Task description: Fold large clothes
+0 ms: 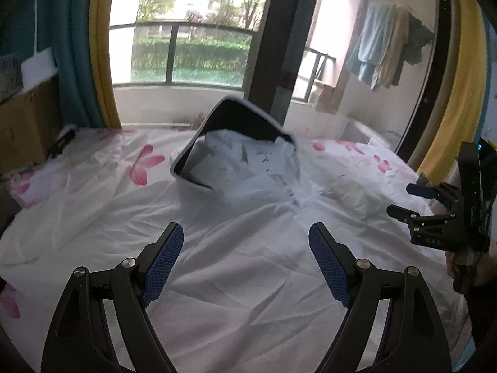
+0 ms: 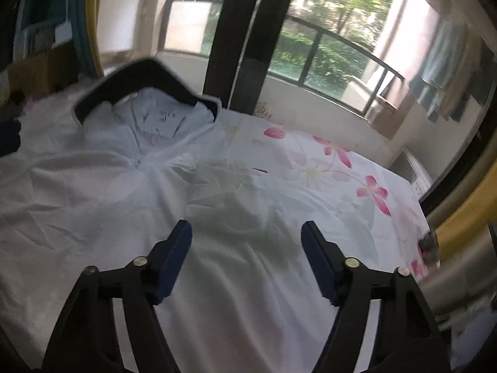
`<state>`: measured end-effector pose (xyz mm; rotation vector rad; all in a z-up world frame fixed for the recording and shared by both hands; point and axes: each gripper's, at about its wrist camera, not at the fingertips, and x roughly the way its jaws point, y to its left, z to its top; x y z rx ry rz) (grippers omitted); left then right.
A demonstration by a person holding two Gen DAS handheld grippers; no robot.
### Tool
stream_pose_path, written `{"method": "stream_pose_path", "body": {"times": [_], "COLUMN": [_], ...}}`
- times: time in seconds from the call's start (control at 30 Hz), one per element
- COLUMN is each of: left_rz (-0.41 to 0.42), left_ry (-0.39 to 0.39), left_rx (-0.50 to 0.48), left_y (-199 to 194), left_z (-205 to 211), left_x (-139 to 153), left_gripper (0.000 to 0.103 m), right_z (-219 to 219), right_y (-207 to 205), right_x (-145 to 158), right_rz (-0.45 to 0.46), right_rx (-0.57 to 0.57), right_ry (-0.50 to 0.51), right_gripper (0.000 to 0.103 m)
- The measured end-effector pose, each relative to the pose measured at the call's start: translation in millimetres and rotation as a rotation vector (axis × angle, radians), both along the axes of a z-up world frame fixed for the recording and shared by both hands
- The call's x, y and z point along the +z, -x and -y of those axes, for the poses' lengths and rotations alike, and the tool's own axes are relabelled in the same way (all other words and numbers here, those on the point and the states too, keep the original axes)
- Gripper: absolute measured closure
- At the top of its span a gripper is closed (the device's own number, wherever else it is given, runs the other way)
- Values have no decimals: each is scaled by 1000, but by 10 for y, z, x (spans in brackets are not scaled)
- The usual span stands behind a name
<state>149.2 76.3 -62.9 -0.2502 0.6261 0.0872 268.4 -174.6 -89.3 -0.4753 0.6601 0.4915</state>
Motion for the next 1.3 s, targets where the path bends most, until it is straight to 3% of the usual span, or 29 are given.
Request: {"method": "stream_pose_path", "body": {"times": [0.2,0.33,0.4,0.47,0.53,0.9,1.1,1.3], "left_rz": [-55,-61,-60,-56,-50,22,55,65], "left_ry": [26,33,35,37,36,23,14,16], "left_rx": [12,16,19,21,20,14,40,78], "left_y": [-122,-159,-156,-144,-131,176,440,664], "left_z": [-85,-117,-129,-138,-145,-200,-370,-617], "left_x": [-183,-233,-239,-227,-206,5,96,93], "left_gripper": [18,18,18,18,18,18,18,18], "right_z": [-228,-333,-348,-364,-381,-370,-693,-1096], "right_y": [-224,-269,-297,-323,-342,-88,253,515], "right_x": [-254,-359,-391,-384,-378,247,492,542], "right_rz": [-26,-37,-54,-84,-81,45,68,55], "right_rx": [88,140,158,171,163,101,146,211], "right_ry": [110,131,120,91,86,-49,-106,-134], "right_gripper": [33,33,47,76,97,100,100,100]}}
